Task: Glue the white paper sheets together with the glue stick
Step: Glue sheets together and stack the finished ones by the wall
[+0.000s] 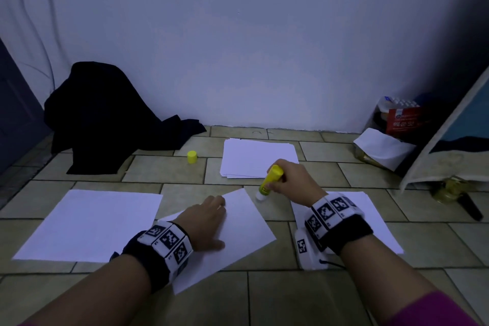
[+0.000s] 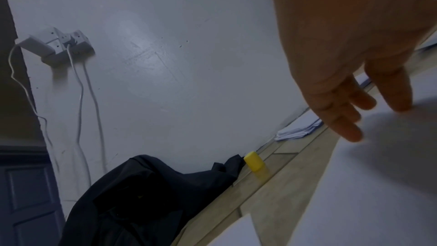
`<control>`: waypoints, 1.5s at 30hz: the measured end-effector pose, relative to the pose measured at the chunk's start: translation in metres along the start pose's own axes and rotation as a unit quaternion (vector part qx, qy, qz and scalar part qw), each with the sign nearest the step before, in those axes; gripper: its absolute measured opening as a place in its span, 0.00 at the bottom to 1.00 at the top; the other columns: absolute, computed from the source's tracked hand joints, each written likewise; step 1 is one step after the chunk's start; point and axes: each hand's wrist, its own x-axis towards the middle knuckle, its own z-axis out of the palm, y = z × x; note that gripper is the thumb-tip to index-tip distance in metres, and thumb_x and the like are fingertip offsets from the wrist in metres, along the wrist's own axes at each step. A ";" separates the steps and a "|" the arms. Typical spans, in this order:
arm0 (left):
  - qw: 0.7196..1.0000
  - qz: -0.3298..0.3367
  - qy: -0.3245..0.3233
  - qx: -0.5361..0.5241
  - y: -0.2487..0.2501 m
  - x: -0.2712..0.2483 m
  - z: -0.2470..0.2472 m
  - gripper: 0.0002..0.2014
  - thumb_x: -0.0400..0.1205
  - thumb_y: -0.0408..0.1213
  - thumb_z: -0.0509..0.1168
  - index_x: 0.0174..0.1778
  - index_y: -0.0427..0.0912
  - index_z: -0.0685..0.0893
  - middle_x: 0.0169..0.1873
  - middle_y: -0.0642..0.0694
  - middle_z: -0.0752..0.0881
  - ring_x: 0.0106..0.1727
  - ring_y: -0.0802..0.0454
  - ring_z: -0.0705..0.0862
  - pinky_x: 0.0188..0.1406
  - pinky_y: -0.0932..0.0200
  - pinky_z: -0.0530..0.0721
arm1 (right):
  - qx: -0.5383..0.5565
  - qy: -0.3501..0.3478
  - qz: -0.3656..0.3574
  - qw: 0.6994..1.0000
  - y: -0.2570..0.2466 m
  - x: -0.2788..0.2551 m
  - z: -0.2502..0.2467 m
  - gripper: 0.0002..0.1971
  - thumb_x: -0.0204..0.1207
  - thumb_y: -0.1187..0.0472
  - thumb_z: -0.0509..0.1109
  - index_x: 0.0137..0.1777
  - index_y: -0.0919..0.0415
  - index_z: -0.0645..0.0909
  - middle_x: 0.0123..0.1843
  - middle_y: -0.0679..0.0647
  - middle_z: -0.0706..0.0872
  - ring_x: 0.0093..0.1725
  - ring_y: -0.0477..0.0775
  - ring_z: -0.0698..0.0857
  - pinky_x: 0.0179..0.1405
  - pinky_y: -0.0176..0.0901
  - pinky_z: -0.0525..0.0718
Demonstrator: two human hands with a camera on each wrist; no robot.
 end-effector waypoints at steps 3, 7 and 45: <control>0.999 0.009 -0.006 -0.036 0.000 0.001 0.004 0.34 0.81 0.53 0.65 0.78 0.41 0.63 0.75 0.45 0.64 0.74 0.47 0.66 0.69 0.50 0.73 | 0.020 -0.003 0.023 1.000 -0.007 0.011 0.019 0.13 0.73 0.64 0.74 0.56 0.60 0.78 0.52 0.56 0.83 0.48 0.52 0.80 0.40 0.38 0.76; 0.999 0.011 -0.023 -0.040 -0.001 0.002 0.002 0.33 0.81 0.52 0.65 0.80 0.45 0.62 0.77 0.45 0.63 0.76 0.47 0.63 0.72 0.50 0.70 | 0.022 -0.013 0.036 0.999 -0.020 0.026 0.041 0.15 0.74 0.63 0.73 0.59 0.60 0.77 0.57 0.59 0.83 0.54 0.57 0.81 0.51 0.48 0.82; 1.000 -0.018 -0.001 -0.002 -0.008 0.000 0.003 0.24 0.86 0.51 0.57 0.74 0.41 0.70 0.73 0.44 0.69 0.71 0.46 0.69 0.67 0.52 0.72 | -0.004 -0.016 0.002 1.000 -0.029 0.020 0.023 0.13 0.72 0.64 0.75 0.54 0.67 0.79 0.53 0.60 0.85 0.49 0.55 0.80 0.47 0.44 0.80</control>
